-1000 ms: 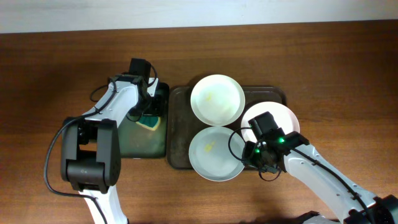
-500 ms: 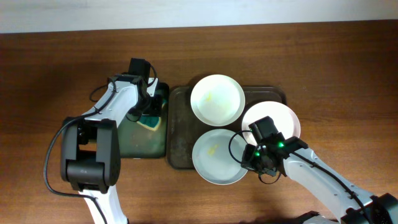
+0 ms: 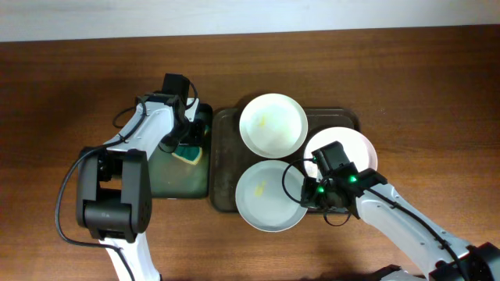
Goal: Clean dirty plates on tray and stack at the side
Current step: 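Grip the grey plate rim with the right gripper and tilt it, then carry the sponge with the left gripper over to the grey plate, then scrub the grey plate with the sponge while the right gripper holds it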
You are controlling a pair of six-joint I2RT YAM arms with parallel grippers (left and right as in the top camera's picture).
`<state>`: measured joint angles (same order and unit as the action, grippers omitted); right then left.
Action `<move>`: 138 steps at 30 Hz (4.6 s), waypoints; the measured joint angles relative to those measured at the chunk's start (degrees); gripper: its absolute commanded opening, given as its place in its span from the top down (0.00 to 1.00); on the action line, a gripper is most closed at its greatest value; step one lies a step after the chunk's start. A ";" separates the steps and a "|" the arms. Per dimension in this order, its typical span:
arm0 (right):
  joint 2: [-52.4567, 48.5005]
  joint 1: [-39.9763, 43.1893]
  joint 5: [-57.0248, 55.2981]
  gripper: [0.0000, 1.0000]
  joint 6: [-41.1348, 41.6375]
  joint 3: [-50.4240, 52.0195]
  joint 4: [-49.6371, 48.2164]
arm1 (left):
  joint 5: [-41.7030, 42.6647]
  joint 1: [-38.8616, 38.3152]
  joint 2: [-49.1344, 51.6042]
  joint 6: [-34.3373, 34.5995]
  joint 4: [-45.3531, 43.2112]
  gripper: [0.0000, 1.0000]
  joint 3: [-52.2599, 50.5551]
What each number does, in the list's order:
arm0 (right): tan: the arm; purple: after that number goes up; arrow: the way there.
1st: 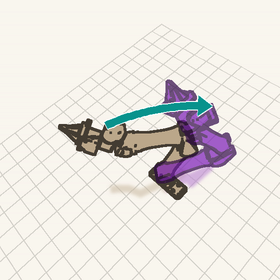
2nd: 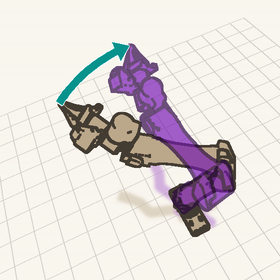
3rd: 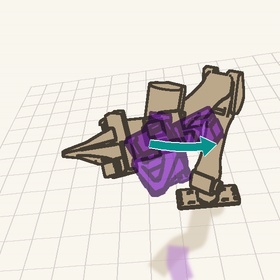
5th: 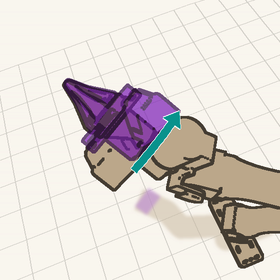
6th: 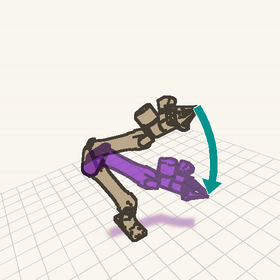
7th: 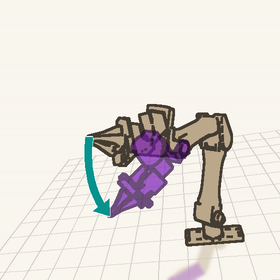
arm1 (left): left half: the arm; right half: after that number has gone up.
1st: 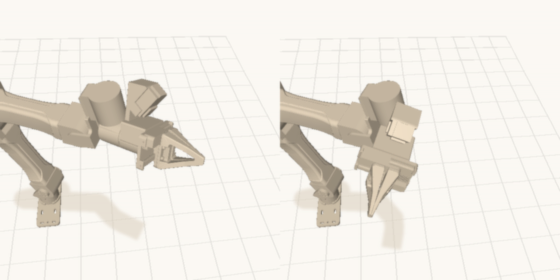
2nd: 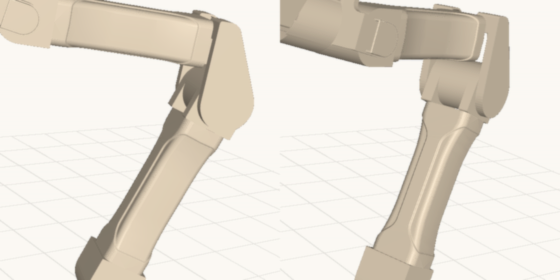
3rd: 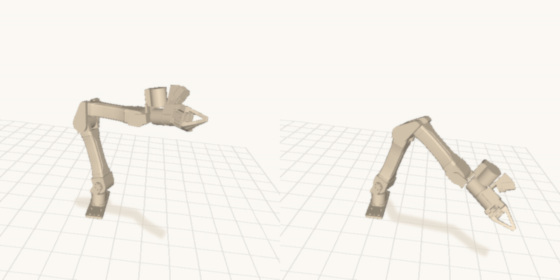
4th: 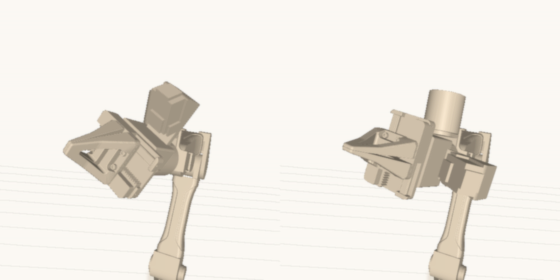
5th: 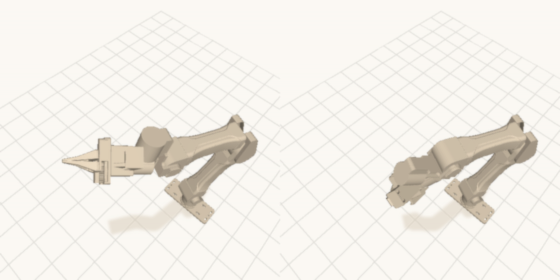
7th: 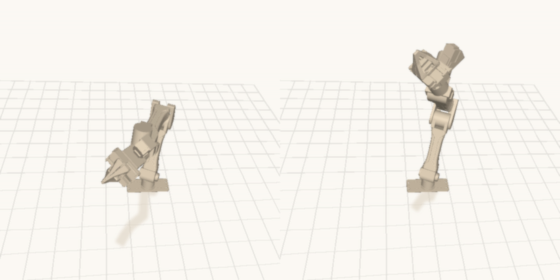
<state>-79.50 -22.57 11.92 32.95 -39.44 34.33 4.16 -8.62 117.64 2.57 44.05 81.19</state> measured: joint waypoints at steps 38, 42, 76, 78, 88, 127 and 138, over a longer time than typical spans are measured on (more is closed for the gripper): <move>-17.46 -4.48 -4.15 0.88 -7.39 -16.98 6.78 | -16.87 -1.70 -19.08 7.80 3.28 1.00 -0.68; -17.62 -4.13 -4.42 0.85 -7.32 -17.75 6.97 | -17.09 -1.99 -19.08 7.82 2.21 1.00 -0.68; -17.64 -2.64 3.61 0.57 -7.26 -19.69 19.43 | -1.95 0.46 -8.00 6.40 24.13 1.00 14.86; -17.64 -2.64 3.65 0.57 -7.21 -19.69 19.45 | -0.76 0.39 -8.02 5.99 24.04 1.00 14.93; -17.64 -2.64 3.65 0.55 -7.21 -19.71 19.06 | 0.13 0.39 -8.02 5.38 23.91 1.00 14.93; -17.64 -2.64 3.89 0.72 -3.98 -19.58 16.33 | 5.64 -19.56 -8.00 15.91 18.12 1.00 2.54; -17.70 -2.64 3.89 0.96 -1.42 -16.96 13.40 | 6.51 -22.73 -8.00 18.23 16.48 1.00 1.42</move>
<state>-97.21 -25.21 15.81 31.53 -56.40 47.72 10.68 -31.35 109.65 20.80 60.53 82.61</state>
